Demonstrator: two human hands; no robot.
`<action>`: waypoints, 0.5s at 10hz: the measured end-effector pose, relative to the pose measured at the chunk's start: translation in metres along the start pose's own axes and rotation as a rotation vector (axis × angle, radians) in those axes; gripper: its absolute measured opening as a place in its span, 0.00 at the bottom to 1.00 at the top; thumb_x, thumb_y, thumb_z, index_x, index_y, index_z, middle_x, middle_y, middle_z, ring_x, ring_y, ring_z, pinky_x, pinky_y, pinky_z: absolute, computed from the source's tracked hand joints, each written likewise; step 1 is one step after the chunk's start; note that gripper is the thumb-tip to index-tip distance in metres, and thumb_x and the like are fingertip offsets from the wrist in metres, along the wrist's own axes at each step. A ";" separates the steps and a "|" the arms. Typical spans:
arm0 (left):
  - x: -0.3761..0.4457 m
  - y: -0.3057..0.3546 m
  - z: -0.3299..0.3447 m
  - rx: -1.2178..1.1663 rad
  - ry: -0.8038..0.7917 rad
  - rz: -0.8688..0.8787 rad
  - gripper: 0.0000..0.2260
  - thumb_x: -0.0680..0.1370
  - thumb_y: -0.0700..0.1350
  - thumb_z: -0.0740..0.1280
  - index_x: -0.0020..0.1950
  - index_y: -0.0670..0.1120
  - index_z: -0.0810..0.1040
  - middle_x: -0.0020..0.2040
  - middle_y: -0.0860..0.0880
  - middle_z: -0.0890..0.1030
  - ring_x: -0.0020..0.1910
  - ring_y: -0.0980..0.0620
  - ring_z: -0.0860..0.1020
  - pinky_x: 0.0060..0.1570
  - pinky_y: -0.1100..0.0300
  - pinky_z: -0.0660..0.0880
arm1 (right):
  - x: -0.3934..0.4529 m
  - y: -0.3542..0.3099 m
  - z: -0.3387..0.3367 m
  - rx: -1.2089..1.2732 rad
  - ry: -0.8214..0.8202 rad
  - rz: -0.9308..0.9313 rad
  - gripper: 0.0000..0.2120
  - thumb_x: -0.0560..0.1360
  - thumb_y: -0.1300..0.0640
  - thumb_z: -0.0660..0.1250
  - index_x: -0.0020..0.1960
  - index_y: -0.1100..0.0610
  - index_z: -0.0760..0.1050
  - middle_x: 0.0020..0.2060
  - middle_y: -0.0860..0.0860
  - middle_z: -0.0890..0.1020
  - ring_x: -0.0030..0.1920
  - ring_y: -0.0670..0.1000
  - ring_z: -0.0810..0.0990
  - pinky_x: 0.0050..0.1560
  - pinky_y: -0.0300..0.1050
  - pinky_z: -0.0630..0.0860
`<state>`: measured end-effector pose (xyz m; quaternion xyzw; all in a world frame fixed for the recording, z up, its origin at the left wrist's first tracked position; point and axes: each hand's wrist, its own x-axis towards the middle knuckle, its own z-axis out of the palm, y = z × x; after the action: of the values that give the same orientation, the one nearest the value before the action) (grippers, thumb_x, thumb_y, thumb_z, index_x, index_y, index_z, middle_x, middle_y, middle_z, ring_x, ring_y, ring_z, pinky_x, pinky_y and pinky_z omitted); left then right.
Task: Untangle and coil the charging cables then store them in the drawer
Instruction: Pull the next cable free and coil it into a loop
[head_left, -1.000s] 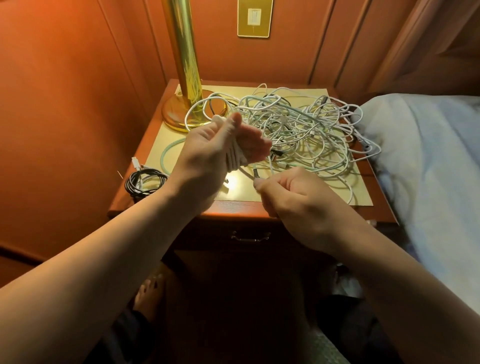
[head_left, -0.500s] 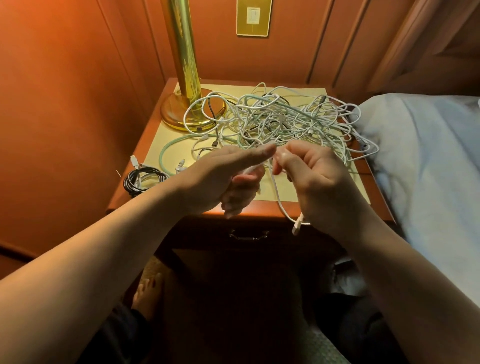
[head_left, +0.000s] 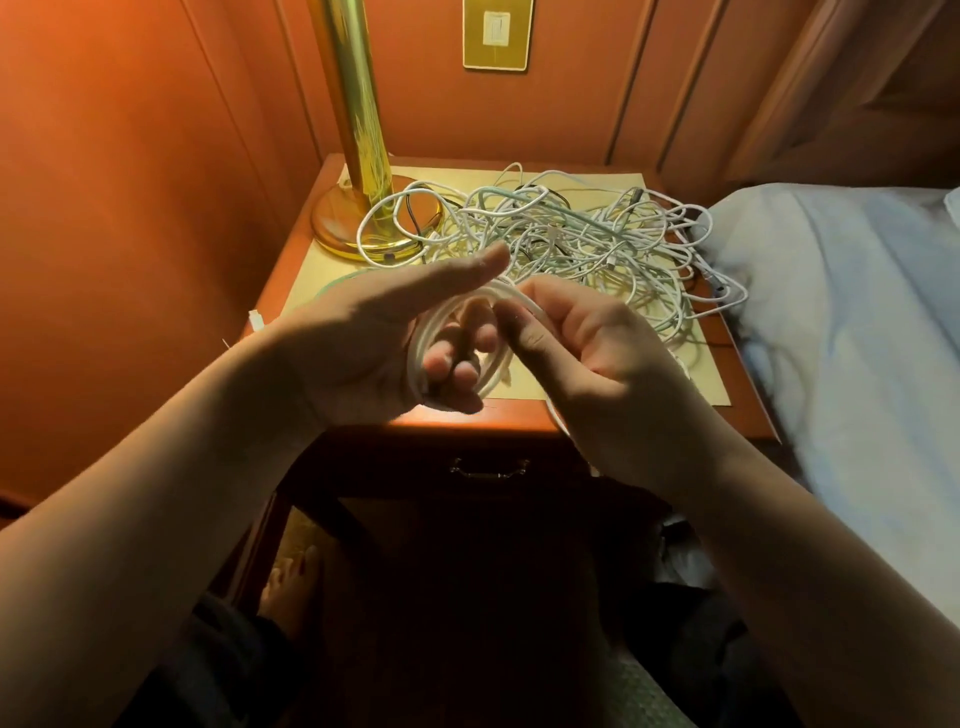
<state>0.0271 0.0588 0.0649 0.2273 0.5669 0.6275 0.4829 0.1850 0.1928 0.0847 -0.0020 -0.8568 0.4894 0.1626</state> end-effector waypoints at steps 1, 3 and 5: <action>-0.012 0.010 0.026 0.014 0.179 0.017 0.14 0.78 0.60 0.71 0.42 0.50 0.83 0.31 0.55 0.79 0.27 0.59 0.76 0.28 0.64 0.74 | 0.001 0.003 0.001 -0.061 0.041 0.022 0.18 0.83 0.46 0.61 0.45 0.60 0.76 0.29 0.53 0.73 0.30 0.54 0.69 0.32 0.57 0.65; -0.012 0.004 0.048 0.170 0.578 0.251 0.30 0.78 0.65 0.67 0.25 0.44 0.74 0.23 0.44 0.71 0.20 0.49 0.69 0.22 0.64 0.67 | 0.009 0.015 0.014 -0.108 0.085 0.087 0.17 0.82 0.45 0.61 0.43 0.57 0.76 0.31 0.54 0.77 0.32 0.56 0.74 0.34 0.59 0.71; -0.010 0.010 0.044 0.194 0.465 0.104 0.28 0.84 0.61 0.56 0.34 0.42 0.73 0.26 0.50 0.66 0.22 0.53 0.63 0.24 0.62 0.63 | 0.009 0.025 0.016 -0.121 0.118 0.098 0.11 0.82 0.50 0.63 0.43 0.52 0.74 0.30 0.52 0.76 0.30 0.51 0.72 0.32 0.54 0.71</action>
<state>0.0649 0.0730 0.0879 0.1509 0.7078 0.6296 0.2826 0.1680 0.1941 0.0595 -0.0826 -0.8725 0.4432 0.1882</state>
